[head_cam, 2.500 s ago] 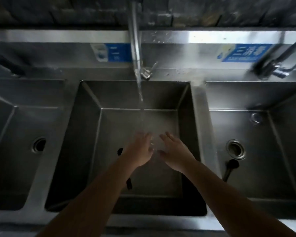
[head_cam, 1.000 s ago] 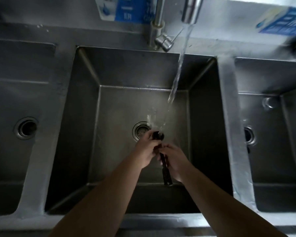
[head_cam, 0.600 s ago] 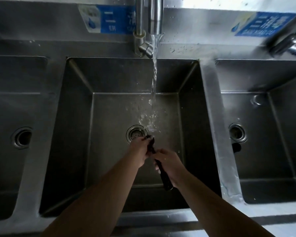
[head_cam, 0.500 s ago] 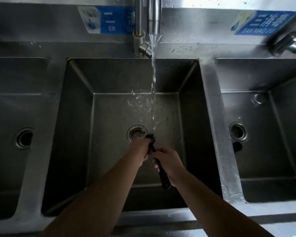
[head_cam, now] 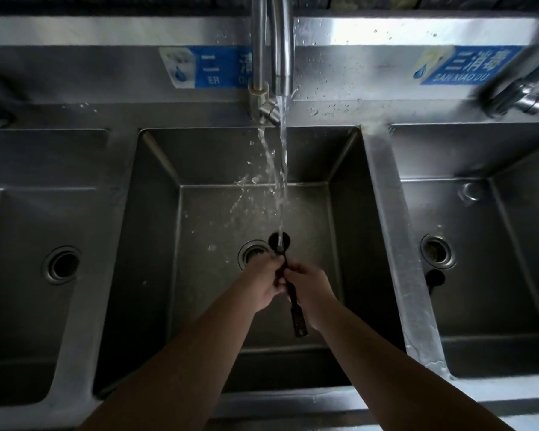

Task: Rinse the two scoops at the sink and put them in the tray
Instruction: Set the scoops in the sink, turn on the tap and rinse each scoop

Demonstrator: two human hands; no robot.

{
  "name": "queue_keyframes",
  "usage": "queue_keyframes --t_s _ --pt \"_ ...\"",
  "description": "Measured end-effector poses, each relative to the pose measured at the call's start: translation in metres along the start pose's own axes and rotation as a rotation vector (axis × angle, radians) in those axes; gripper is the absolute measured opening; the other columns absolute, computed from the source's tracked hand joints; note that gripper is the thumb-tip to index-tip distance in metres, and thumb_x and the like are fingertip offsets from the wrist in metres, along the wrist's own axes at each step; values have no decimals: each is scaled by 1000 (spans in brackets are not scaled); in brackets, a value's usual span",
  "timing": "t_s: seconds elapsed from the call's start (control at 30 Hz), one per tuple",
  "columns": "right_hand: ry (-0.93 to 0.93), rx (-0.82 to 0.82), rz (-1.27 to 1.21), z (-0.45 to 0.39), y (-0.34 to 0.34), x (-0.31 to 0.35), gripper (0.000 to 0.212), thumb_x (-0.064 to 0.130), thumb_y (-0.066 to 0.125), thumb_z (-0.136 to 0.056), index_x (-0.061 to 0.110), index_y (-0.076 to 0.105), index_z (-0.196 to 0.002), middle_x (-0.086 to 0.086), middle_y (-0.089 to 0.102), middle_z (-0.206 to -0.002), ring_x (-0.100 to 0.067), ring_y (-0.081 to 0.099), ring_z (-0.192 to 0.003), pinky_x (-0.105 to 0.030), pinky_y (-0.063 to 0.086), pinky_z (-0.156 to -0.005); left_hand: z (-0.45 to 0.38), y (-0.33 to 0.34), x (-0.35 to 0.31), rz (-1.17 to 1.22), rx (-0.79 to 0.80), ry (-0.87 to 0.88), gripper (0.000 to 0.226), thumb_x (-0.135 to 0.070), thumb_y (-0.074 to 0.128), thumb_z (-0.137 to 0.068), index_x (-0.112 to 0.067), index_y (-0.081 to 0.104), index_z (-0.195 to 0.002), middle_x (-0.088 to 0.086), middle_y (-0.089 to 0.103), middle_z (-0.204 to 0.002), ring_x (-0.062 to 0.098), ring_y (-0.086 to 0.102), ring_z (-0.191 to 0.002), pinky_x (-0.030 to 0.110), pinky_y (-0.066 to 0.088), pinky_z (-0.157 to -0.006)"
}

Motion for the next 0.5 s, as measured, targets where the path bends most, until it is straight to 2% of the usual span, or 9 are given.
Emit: queue_keyframes --t_s 0.13,0.23,0.27,0.4,0.5 --pt "-25 65 -104 -4 4 23 17 5 60 -93 9 75 -95 -9 73 -75 -12 66 -58 -19 48 -46 1 5 -21 4 32 75 23 -7 40 -101 -7 60 -90 7 51 -69 10 41 -44 21 34 -39" --pt "-40 80 -101 -9 10 41 14 5 61 -92 9 74 -97 -13 73 -78 -16 68 -63 -26 54 -55 -1 6 -40 10 37 141 23 -4 41 -100 -10 59 -88 8 49 -70 8 40 -41 19 32 -37" --pt "-46 88 -118 -11 12 47 14 3 61 -92 7 74 -95 -13 72 -76 -17 68 -63 -27 55 -57 -1 6 -46 11 45 162 24 -4 41 -100 -10 60 -88 7 49 -69 7 40 -41 19 32 -38" --pt "-108 89 -110 -12 23 77 17 1 58 -93 10 72 -97 -6 72 -70 -13 66 -55 -23 49 -45 -5 9 -74 -4 44 252 22 -4 46 -98 -12 67 -97 6 59 -69 11 49 -51 26 36 -48" --pt "-164 111 -131 -14 28 102 17 2 57 -94 9 72 -95 -10 72 -74 -19 66 -63 -30 49 -59 -2 13 -101 -9 84 325 27 -4 47 -98 -14 71 -89 2 63 -61 10 55 -48 23 42 -42"
Point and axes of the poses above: each hand's wrist, its own z-axis away from the middle knuckle, its own y-axis out of the palm, x = y × z, the point moved 1 cm from there along -z, towards the middle knuckle
